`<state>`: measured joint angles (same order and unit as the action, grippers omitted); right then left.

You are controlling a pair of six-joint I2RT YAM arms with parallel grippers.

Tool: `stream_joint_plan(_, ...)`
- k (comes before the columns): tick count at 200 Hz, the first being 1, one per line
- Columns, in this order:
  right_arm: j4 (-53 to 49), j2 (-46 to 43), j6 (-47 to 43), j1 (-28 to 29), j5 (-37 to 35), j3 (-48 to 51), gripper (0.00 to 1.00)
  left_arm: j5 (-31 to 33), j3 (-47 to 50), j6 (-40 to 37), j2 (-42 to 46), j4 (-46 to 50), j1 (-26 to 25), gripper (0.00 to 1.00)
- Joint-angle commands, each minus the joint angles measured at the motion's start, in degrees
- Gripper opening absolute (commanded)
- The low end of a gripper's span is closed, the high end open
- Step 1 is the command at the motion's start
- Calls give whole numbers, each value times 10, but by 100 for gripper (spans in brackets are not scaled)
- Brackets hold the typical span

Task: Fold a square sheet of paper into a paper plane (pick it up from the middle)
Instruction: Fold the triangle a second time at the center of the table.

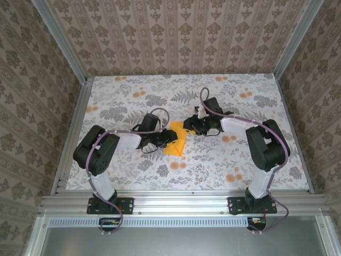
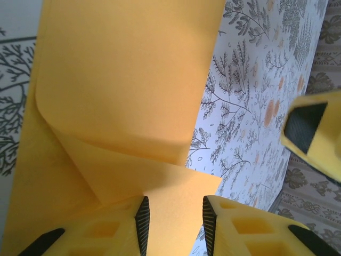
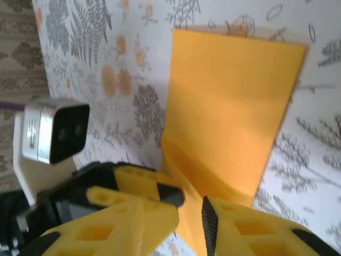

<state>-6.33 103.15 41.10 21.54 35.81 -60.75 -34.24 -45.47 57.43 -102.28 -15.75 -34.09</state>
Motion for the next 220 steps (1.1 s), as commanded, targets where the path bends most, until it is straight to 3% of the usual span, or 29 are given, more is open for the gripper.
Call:
stream_joint_plan(1, -45, -21, -39, 5, 11, 25, 37, 6, -16, -11, -6, 10, 1, 35)
stream_joint_plan(124, -32, 42, -29, 40, 11, 13, 34, 7, -22, -12, -8, 17, -1, 31)
stream_joint_plan(177, -36, 36, -30, 40, -17, 16, 41, 7, -21, -13, -11, 18, -2, 30)
stream_joint_plan(220, 3, 39, -14, 40, 16, 23, 24, 6, -24, -14, -12, 19, -2, 29)
